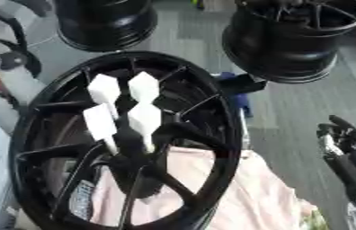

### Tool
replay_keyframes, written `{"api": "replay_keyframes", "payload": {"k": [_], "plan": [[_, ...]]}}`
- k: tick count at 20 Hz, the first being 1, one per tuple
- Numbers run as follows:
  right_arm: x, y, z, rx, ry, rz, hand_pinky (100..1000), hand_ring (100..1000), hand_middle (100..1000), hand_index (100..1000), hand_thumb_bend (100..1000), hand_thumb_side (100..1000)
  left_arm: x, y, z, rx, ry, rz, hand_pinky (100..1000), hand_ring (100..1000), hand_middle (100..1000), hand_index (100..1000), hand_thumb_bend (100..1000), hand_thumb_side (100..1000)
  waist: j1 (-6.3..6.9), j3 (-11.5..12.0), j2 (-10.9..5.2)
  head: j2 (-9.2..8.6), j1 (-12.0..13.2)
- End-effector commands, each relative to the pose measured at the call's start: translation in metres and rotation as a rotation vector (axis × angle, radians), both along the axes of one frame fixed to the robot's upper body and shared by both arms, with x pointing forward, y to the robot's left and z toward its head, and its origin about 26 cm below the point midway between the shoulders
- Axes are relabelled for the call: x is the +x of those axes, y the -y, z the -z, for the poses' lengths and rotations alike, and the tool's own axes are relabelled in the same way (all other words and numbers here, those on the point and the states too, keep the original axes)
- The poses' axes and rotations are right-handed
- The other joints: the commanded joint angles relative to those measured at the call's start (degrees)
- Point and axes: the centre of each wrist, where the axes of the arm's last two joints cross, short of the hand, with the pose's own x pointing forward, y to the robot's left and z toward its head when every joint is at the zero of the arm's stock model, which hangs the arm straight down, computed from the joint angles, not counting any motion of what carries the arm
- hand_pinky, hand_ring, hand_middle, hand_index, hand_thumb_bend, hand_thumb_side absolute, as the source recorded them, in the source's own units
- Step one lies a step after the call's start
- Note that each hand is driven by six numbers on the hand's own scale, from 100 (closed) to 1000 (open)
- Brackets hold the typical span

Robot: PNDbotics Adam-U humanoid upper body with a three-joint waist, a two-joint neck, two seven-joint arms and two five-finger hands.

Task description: Pull the pin out of the wheel hub.

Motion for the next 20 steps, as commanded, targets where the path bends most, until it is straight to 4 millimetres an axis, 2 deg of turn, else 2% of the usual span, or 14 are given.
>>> {"api": "replay_keyframes", "payload": {"k": [1, 4, 9, 13, 16, 20], "plan": [[0.001, 0.006, -0.007, -0.034, 0.012, -0.010, 806, 800, 735, 893, 100, 486, 0.004, 0.015, -0.006, 0.310, 0.077, 0.176, 814, 790, 775, 851, 455, 253, 0.20, -0.10, -0.96, 0.29, 0.08], [0.001, 0.006, -0.007, -0.037, 0.011, -0.012, 806, 800, 735, 893, 100, 486, 0.014, 0.034, 0.000, 0.407, 0.087, 0.251, 815, 793, 774, 847, 468, 239, 0.40, -0.16, -1.17, 0.29, 0.05], [0.000, 0.006, -0.006, -0.040, 0.007, -0.014, 806, 800, 735, 893, 100, 487, 0.032, 0.054, 0.017, 0.511, 0.072, 0.325, 818, 795, 768, 845, 461, 202, 0.51, -0.19, -1.35, 0.29, 0.13], [0.001, 0.006, -0.007, -0.041, 0.007, -0.016, 807, 800, 735, 893, 100, 486, 0.038, 0.068, 0.029, 0.575, 0.083, 0.385, 819, 794, 766, 843, 469, 166, 0.49, -0.41, -1.31, 0.29, 0.24], [0.000, 0.008, -0.006, -0.043, 0.006, -0.011, 807, 800, 735, 894, 100, 487, 0.035, 0.069, 0.027, 0.602, 0.096, 0.393, 818, 794, 765, 842, 483, 143, 0.67, -0.30, -1.26, 0.29, 0.14], [0.000, 0.007, -0.007, -0.043, 0.008, -0.013, 807, 800, 735, 894, 100, 489, 0.033, 0.057, 0.024, 0.626, 0.099, 0.357, 811, 777, 760, 845, 497, 131, 0.93, 0.09, -1.18, 0.29, -0.15]]}}
